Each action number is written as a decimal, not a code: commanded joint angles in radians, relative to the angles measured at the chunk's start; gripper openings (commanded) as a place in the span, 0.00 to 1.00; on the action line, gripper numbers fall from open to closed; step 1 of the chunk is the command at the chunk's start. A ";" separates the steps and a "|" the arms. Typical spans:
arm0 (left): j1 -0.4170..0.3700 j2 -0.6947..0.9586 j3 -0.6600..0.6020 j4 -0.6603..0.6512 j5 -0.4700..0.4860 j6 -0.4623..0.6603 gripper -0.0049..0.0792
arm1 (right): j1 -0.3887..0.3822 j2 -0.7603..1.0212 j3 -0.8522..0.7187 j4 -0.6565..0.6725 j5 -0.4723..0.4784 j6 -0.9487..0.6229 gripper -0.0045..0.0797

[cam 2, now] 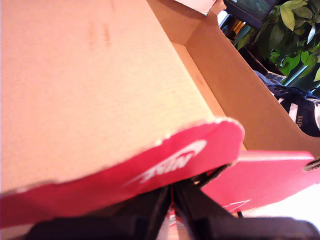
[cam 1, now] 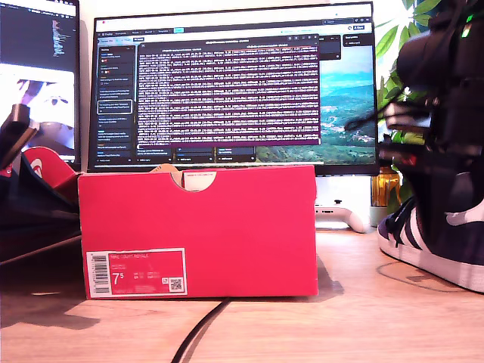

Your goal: Pack the blue shoes by picking the first shoe and placing it inside the red shoebox, left side, then picking and rotating the second shoe and placing it in the shoebox

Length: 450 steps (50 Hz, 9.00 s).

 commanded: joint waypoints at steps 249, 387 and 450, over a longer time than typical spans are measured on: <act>-0.003 0.004 0.011 -0.211 0.045 0.002 0.03 | 0.341 0.312 0.795 -0.282 0.139 0.404 0.49; -0.003 0.004 0.011 -0.261 0.045 0.002 0.03 | -0.103 -0.117 0.108 -0.431 0.410 1.442 0.73; -0.003 0.004 0.011 -0.261 0.045 0.002 0.03 | -0.168 0.018 -0.022 -0.325 0.343 1.122 0.04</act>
